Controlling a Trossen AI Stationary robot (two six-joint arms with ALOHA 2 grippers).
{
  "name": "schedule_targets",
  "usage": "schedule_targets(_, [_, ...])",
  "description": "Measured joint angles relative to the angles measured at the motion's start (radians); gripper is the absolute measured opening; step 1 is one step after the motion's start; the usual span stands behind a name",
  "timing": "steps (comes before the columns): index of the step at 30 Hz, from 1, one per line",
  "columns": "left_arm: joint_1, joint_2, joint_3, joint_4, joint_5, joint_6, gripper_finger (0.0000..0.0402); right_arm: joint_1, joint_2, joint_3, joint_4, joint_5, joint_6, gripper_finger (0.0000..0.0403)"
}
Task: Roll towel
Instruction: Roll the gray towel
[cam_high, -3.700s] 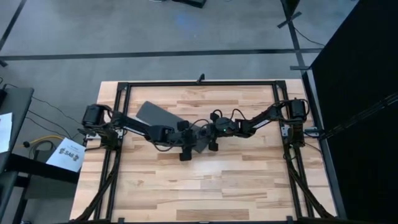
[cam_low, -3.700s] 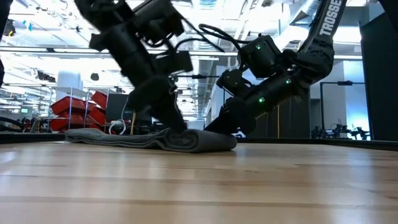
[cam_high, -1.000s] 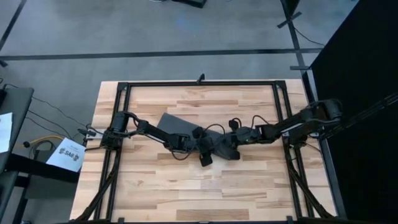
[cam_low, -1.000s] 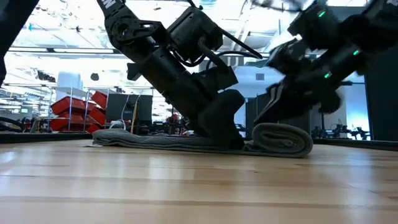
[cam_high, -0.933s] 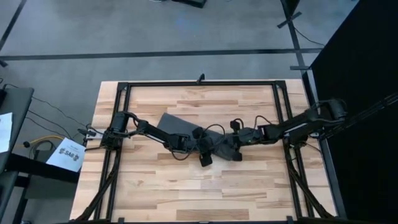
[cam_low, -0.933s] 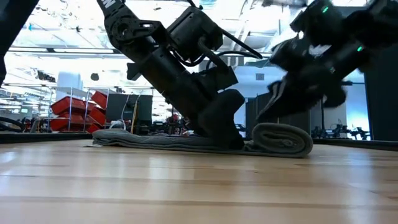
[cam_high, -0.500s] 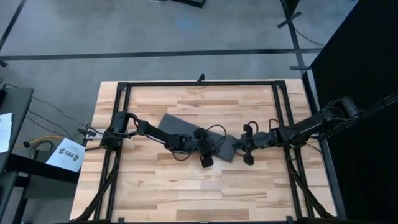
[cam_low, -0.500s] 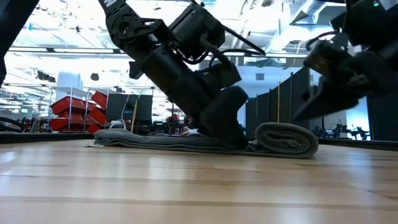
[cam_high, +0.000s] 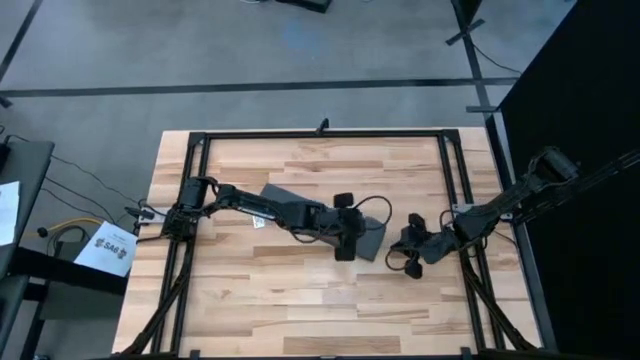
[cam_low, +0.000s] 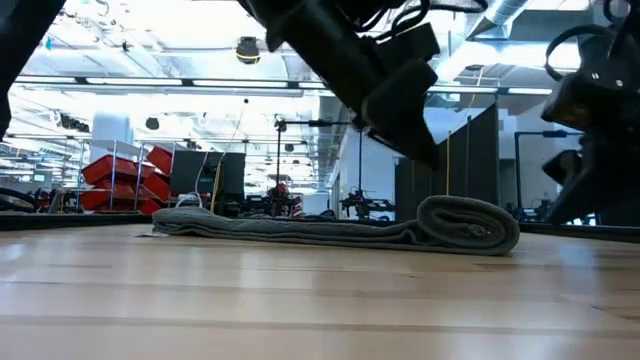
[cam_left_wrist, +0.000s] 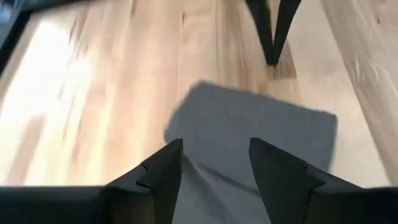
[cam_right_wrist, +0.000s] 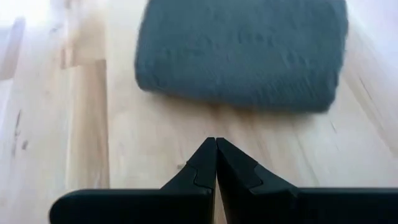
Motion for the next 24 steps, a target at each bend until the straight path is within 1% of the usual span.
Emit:
schedule_targets(3, [0.043,0.005,-0.033,0.078,0.108,0.066,0.0173,0.043,0.022,0.0,-0.003,0.029,0.065,0.0])
schedule_targets(5, [0.07,0.013,-0.061,0.109,0.187,0.097,0.0173,0.061,0.04,0.0,0.005,0.056,0.084,0.0])
schedule_targets(6, [0.08,0.025,-0.075,0.151,0.219,0.11,0.0173,0.068,0.051,0.001,0.012,0.075,0.096,0.0])
schedule_targets(9, [0.097,0.059,-0.11,0.213,0.32,0.133,0.0173,0.079,0.092,0.0,0.045,0.132,0.134,0.0])
schedule_targets(11, [0.097,0.093,-0.11,0.254,0.367,0.139,0.0173,0.079,0.131,-0.001,0.092,0.14,0.136,0.0])
schedule_targets(14, [0.099,0.136,-0.11,0.281,0.375,0.142,0.0173,0.08,0.205,-0.002,0.137,0.139,0.145,0.0005])
schedule_targets(16, [0.102,0.148,-0.106,0.286,0.379,0.142,0.0173,0.081,0.255,-0.001,0.167,0.144,0.167,0.002])
schedule_targets(20, [0.109,0.148,-0.122,0.273,0.378,0.133,0.0173,0.103,0.336,0.004,0.215,0.173,0.23,0.0072])
schedule_targets(24, [0.117,0.147,-0.18,0.357,0.387,0.069,0.0173,0.114,0.403,0.004,0.314,0.208,0.194,0.0127])
